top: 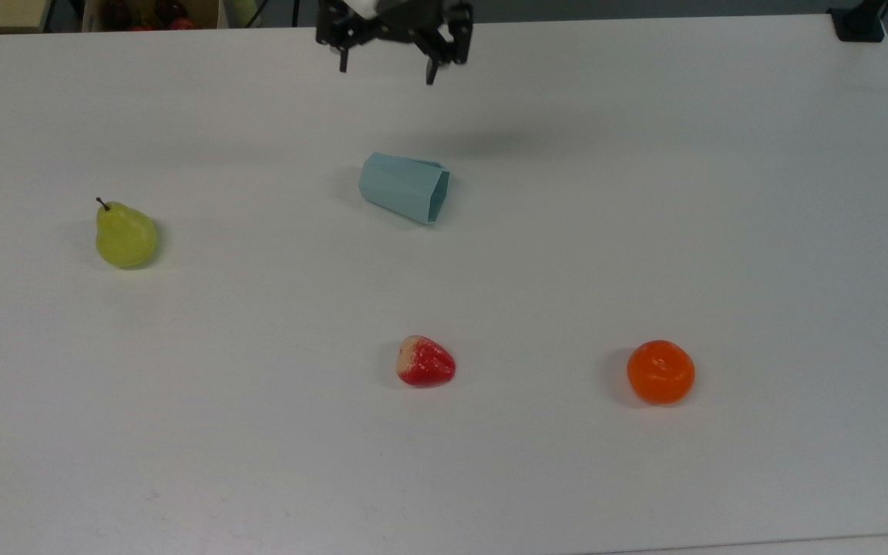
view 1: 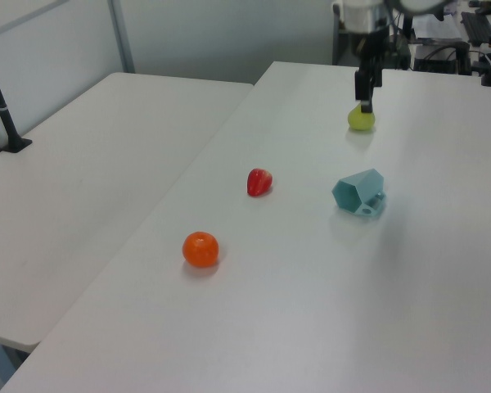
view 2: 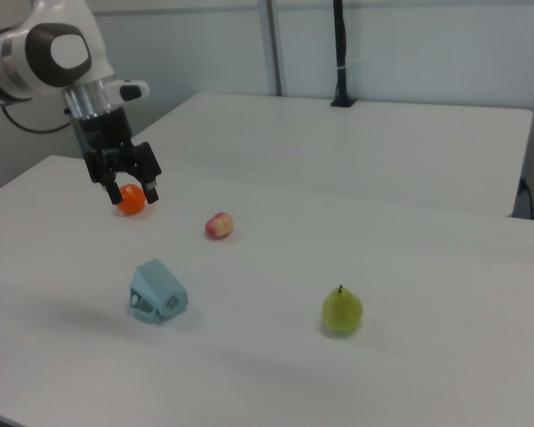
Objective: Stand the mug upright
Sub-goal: 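Move the gripper down to the light-blue mug lying on its side, then close the gripper on the mug's rim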
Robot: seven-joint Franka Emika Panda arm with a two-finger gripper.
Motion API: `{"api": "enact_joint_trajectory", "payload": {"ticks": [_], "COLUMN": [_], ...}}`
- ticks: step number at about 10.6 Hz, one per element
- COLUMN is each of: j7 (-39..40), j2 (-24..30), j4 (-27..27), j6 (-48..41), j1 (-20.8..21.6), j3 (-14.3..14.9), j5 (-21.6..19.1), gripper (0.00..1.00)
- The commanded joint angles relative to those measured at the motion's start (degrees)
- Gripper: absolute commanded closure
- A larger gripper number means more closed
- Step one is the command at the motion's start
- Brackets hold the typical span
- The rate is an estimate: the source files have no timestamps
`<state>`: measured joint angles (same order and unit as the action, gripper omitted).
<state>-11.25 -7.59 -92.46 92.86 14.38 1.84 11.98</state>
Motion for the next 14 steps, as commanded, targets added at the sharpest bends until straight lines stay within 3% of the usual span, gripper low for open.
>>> {"api": "enact_joint_trajectory", "payload": {"ticks": [1, 5, 9, 11, 14], "j7": [-9.7, -26.2, -35.8, -36.4, -36.2], "j2": [-5.0, -14.0, -17.8, -18.3, -20.4], "j4": [0.0, 0.2, 0.3, 0.0, -0.2], "j6": [-0.1, 0.4, 4.9, 4.8, -0.3], "j1": [4.2, 9.5, 9.6, 9.4, 9.7], "j3": [-0.3, -0.3, -0.3, -0.3, -0.3], "j5": [6.6, 15.9, 16.8, 17.7, 22.6], "gripper": [0.0, 0.0, 0.0, 0.03, 0.06]}}
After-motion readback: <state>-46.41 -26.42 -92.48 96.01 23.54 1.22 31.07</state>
